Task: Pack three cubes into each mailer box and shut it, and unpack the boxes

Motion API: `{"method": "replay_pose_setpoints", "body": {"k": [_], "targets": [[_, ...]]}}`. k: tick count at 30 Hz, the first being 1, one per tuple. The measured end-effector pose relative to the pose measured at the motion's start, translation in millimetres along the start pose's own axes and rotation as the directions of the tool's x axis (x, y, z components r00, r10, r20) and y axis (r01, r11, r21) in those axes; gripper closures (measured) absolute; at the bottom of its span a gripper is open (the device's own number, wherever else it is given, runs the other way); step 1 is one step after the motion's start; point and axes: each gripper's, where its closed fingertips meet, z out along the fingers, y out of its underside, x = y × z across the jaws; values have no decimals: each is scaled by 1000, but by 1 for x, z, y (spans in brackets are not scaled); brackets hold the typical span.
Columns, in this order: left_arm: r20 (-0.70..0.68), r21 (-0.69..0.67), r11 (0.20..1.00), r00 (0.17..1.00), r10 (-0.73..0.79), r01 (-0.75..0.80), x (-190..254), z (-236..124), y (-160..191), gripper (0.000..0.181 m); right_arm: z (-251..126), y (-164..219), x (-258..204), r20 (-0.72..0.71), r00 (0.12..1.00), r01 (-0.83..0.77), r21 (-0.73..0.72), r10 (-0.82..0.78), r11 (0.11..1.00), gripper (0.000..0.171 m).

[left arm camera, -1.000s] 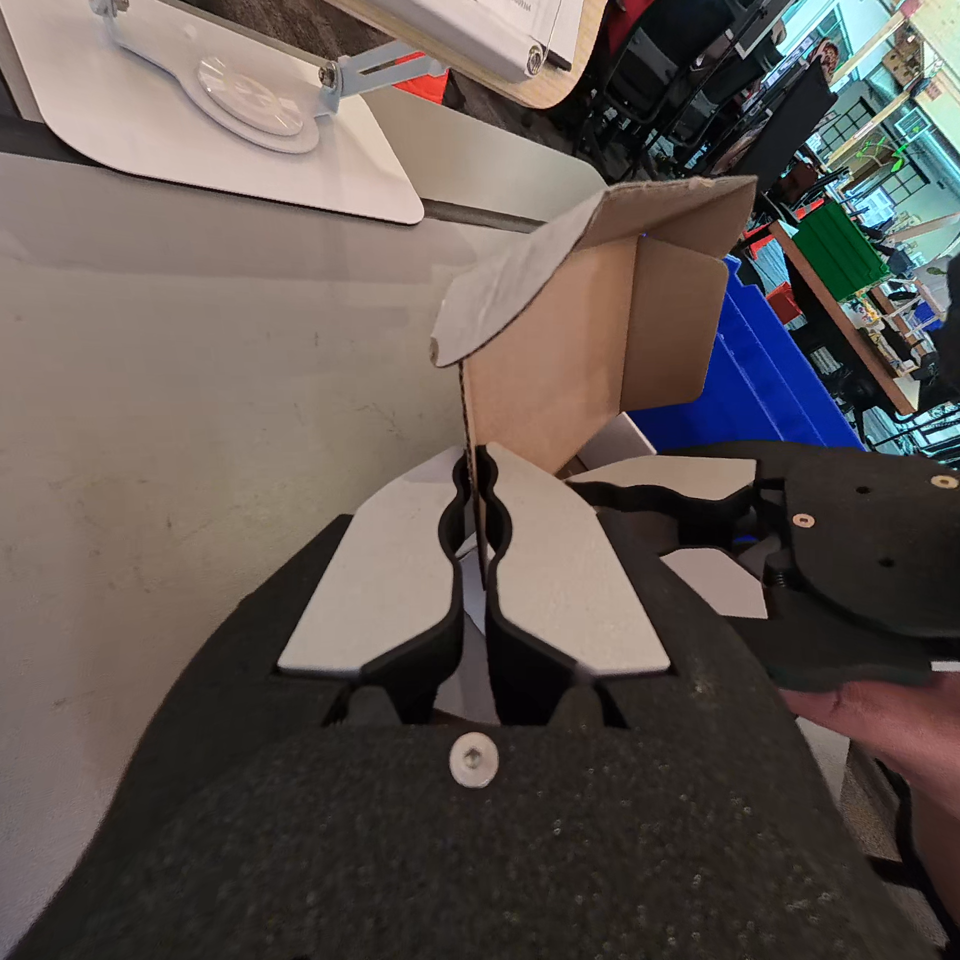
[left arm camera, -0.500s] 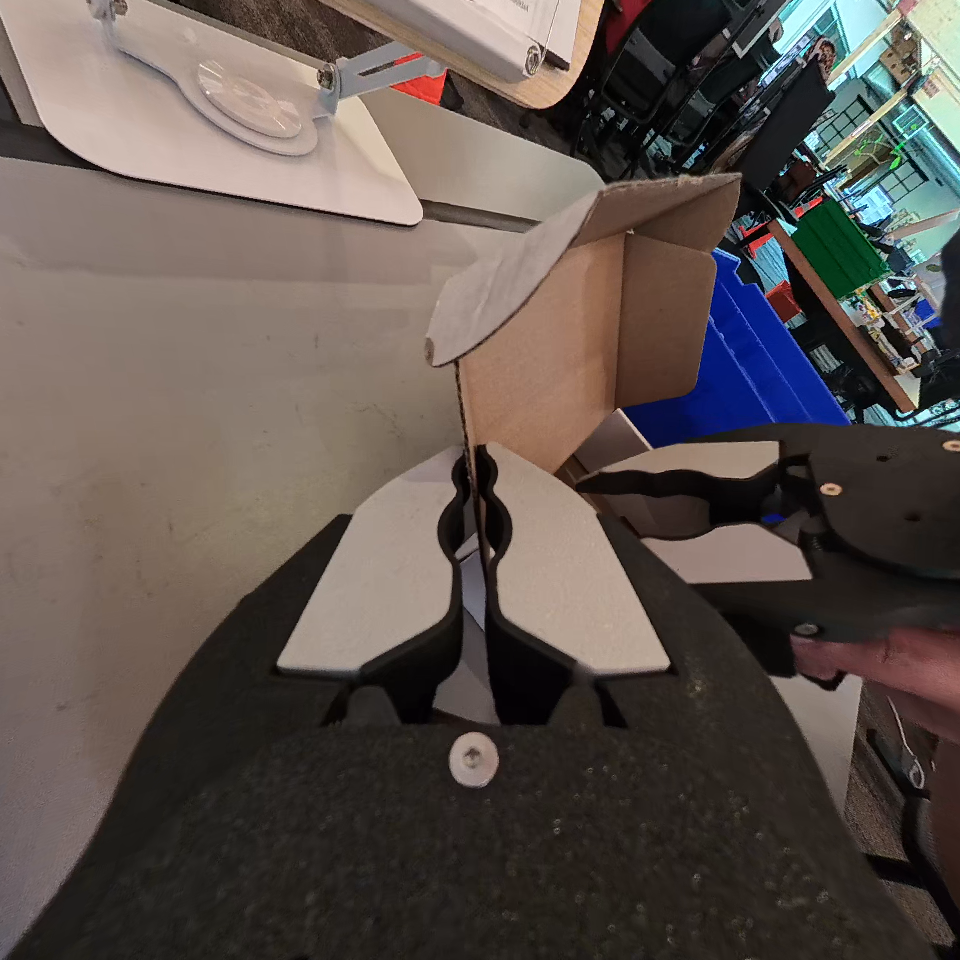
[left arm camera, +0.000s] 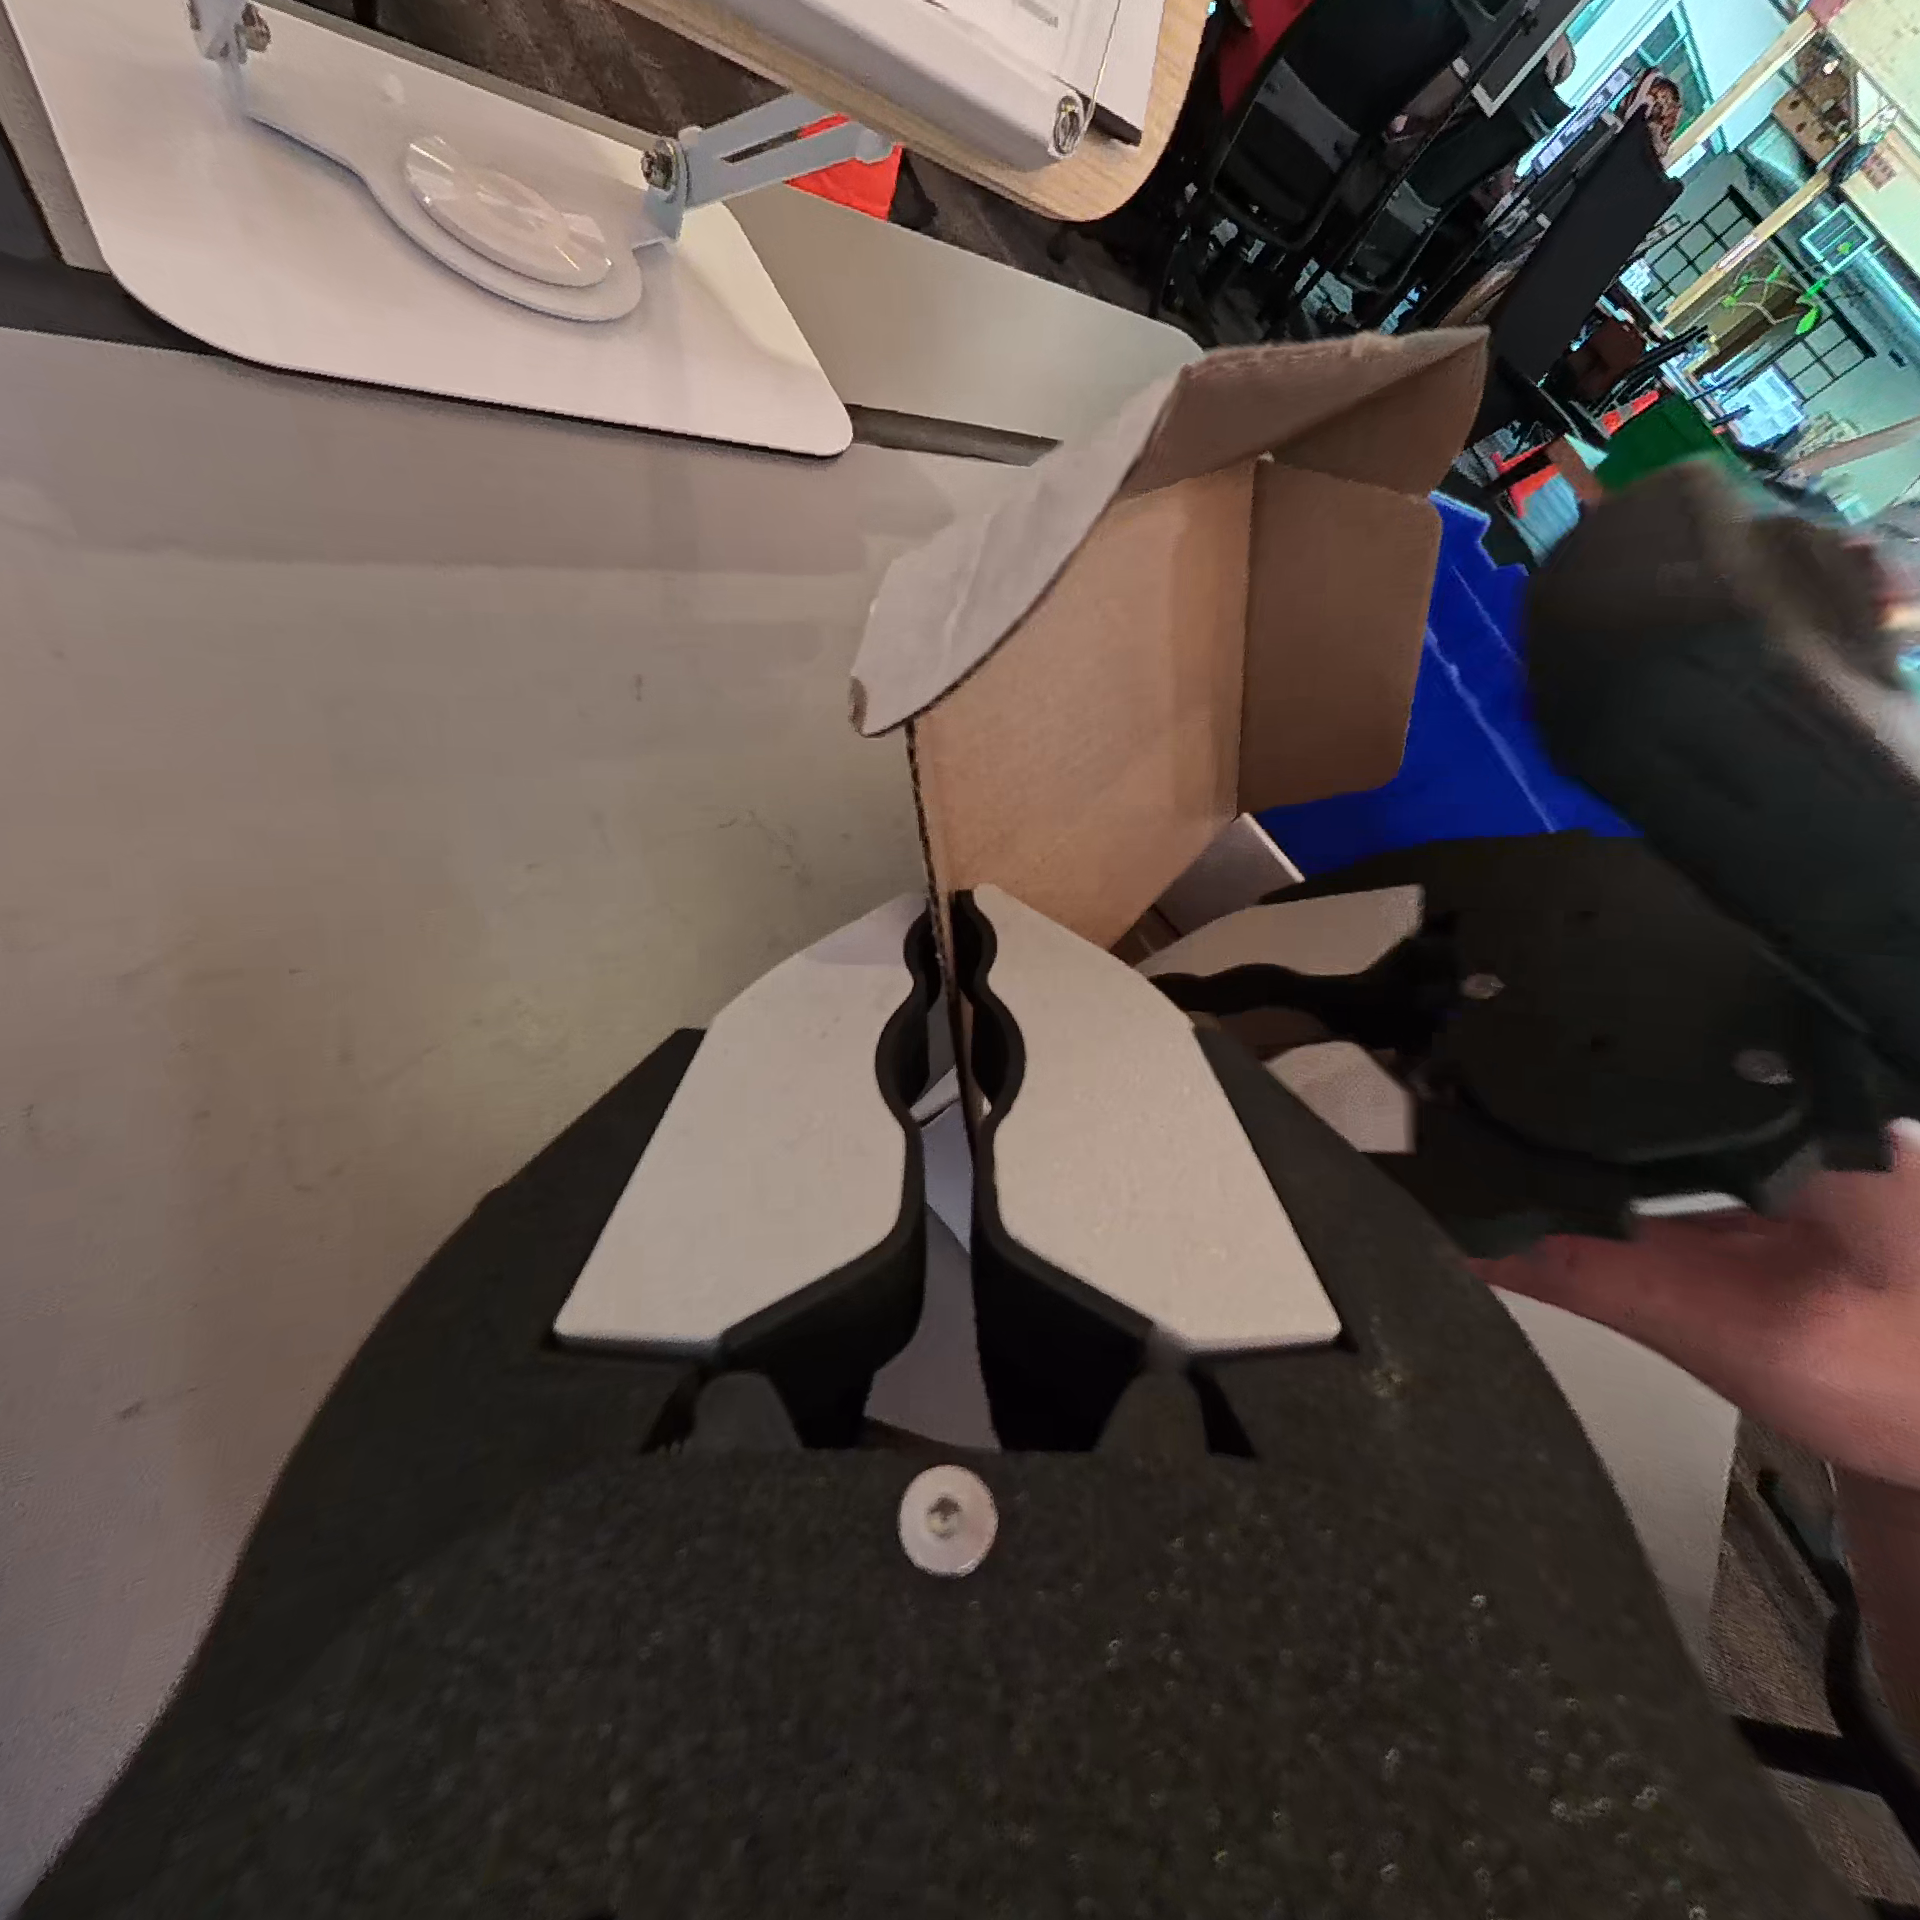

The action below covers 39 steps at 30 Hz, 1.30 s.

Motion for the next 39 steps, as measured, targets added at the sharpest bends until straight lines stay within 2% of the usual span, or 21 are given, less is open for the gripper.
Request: {"method": "replay_pose_setpoints", "body": {"k": [4, 6, 9, 11, 14, 16, 19, 21, 22, 26, 28, 30, 32, 36, 39], "targets": [[-9, 5, 1000, 1000, -4, 4, 0, -1, 0, 180, -65, -1, -3, 27, 999, 21, 203, -27, 979, 143], [-34, 12, 1000, 999, 7, -6, 5, 0, 0, 180, -109, 9, 13, -17, 1000, 25, 298, -21, 954, 144], [-21, -6, 998, 998, 60, -60, 7, 0, 0, 180, -170, 43, 80, -165, 984, -2, 338, 61, 941, 143], [-6, -27, 992, 993, 121, -121, 7, -1, 0, 180, -193, 83, 133, -208, 964, -98, 306, 167, 947, 144], [25, -45, 981, 981, 192, -191, 6, -3, -3, 180, -181, 160, 204, -296, 922, -223, 122, 249, 967, 144], [45, -50, 976, 975, 216, -214, 5, -2, -4, 180, -157, 198, 224, -275, 932, -254, -35, 235, 967, 143], [77, -65, 967, 965, 249, -245, 7, 1, -4, 180, -128, 212, 228, -160, 987, -26, -222, -10, 975, 143], [100, -92, 959, 955, 278, -269, 9, 1, -3, 177, -118, 217, 234, -79, 978, 150, -375, -192, 915, 143], [111, -99, 956, 952, 286, -276, 10, -1, -3, 175, -113, 215, 235, -27, 959, 249, -405, -283, 880, 143], [134, -99, 962, 954, 268, -256, 11, -11, 4, 175, -89, 227, 226, 231, 887, 461, -476, -399, 749, 143], [135, -101, 967, 960, 245, -233, 10, -16, 12, 175, -76, 234, 230, 271, 841, 539, -489, -467, 686, 143], [141, -110, 969, 961, 237, -223, 10, -22, 21, 175, -66, 239, 231, 297, 833, 553, -499, -468, 667, 143], [153, -118, 969, 960, 235, -219, 10, -29, 29, 170, -63, 239, 229, 312, 837, 547, -490, -449, 679, 142], [123, -119, 972, 968, 217, -203, 19, -46, 55, 157, -70, 240, 236, 244, 862, 504, -494, -444, 708, 142], [56, -108, 962, 965, 257, -251, 34, -60, 82, 153, -96, 223, 236, 99, 890, 442, -425, -445, 789, 130]]}}
